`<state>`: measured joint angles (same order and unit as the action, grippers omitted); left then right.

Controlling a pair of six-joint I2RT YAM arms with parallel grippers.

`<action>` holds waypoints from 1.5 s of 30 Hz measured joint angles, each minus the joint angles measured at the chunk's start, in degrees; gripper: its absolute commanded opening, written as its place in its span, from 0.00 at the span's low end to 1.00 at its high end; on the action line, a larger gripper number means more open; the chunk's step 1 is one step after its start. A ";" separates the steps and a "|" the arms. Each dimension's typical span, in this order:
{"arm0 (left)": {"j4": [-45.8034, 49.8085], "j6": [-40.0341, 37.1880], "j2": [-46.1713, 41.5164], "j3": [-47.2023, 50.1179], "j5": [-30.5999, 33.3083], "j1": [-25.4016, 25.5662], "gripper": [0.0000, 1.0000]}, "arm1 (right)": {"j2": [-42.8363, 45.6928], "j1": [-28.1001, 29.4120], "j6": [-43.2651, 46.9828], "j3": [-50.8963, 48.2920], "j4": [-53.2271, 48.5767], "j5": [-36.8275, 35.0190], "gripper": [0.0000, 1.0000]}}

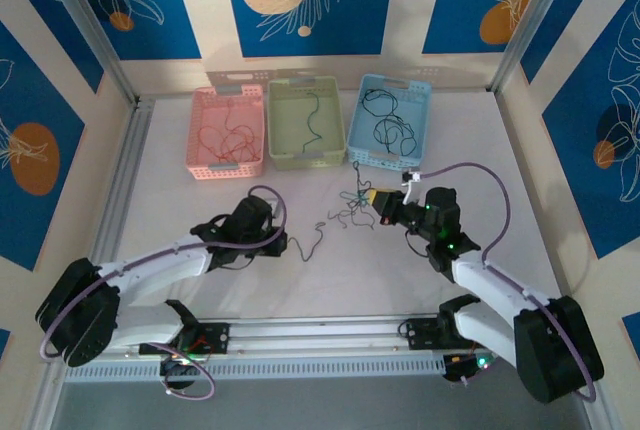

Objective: Untangle the cables

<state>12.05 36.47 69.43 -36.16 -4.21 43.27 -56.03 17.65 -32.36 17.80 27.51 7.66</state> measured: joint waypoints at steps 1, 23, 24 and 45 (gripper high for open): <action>0.44 -0.28 0.02 -1.55 0.00 0.00 0.00 | 0.87 -0.68 -0.31 -0.33 -0.33 -0.66 0.00; 1.99 -6.60 43.89 -64.32 0.39 -1.42 0.00 | 4.61 -8.90 -8.63 -5.40 -4.42 -6.19 0.00; 1.97 -6.47 46.25 -66.79 0.37 -1.68 0.00 | 4.50 -8.90 -8.63 -5.40 -4.39 -6.19 0.00; 4.81 -4.98 76.04 -100.65 -1.36 -3.89 0.62 | 3.30 -9.05 -8.61 -5.40 -4.24 -5.77 0.00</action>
<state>16.86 31.48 145.47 -136.81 -5.56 39.38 -52.73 8.60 -40.97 12.40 23.27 1.89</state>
